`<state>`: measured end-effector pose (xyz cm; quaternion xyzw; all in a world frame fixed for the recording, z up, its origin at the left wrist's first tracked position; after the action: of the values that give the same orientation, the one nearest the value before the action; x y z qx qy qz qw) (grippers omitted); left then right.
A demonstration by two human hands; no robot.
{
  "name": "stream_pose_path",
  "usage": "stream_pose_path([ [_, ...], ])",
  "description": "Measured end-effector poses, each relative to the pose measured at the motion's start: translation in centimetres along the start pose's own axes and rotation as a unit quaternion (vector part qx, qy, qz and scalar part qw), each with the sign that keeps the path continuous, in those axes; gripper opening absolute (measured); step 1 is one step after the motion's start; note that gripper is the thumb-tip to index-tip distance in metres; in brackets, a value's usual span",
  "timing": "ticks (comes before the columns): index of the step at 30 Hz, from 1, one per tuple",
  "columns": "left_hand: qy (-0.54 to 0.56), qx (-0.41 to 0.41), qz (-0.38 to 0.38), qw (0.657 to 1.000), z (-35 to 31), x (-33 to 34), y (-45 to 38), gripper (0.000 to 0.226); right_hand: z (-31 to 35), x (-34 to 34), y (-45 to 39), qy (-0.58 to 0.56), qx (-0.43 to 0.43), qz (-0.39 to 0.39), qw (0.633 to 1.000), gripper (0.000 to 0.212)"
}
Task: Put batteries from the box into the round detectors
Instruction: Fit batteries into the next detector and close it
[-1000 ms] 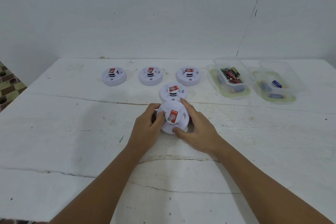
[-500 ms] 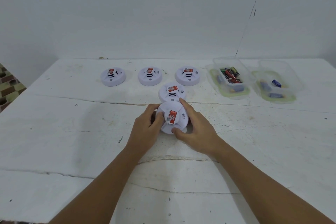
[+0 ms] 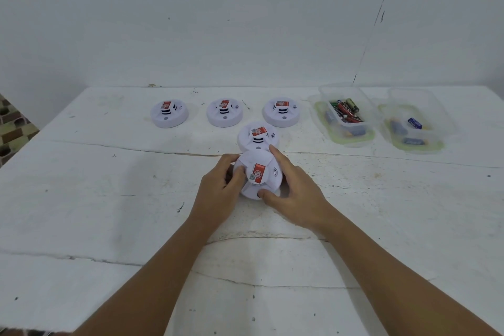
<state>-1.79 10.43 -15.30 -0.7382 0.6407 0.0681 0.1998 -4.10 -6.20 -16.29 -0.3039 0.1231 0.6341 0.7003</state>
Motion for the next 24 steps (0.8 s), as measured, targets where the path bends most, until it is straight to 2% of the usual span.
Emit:
stream_pose_path([
  [24,-0.008,0.005,0.004,1.000,0.10,0.13,-0.08,0.020,-0.16,0.05,0.11,0.020,-0.003,-0.007,1.000,0.091],
])
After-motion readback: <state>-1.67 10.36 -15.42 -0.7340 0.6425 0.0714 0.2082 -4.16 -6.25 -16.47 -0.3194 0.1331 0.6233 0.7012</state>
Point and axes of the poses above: each hand's wrist, its own y-axis away from the middle knuckle, its own x-axis out of the palm, z = x × y, the point moved 10 cm from there along -y, towards the middle knuckle, and after that the axes turned 13 degrees about -z, right-handed, at the moved point
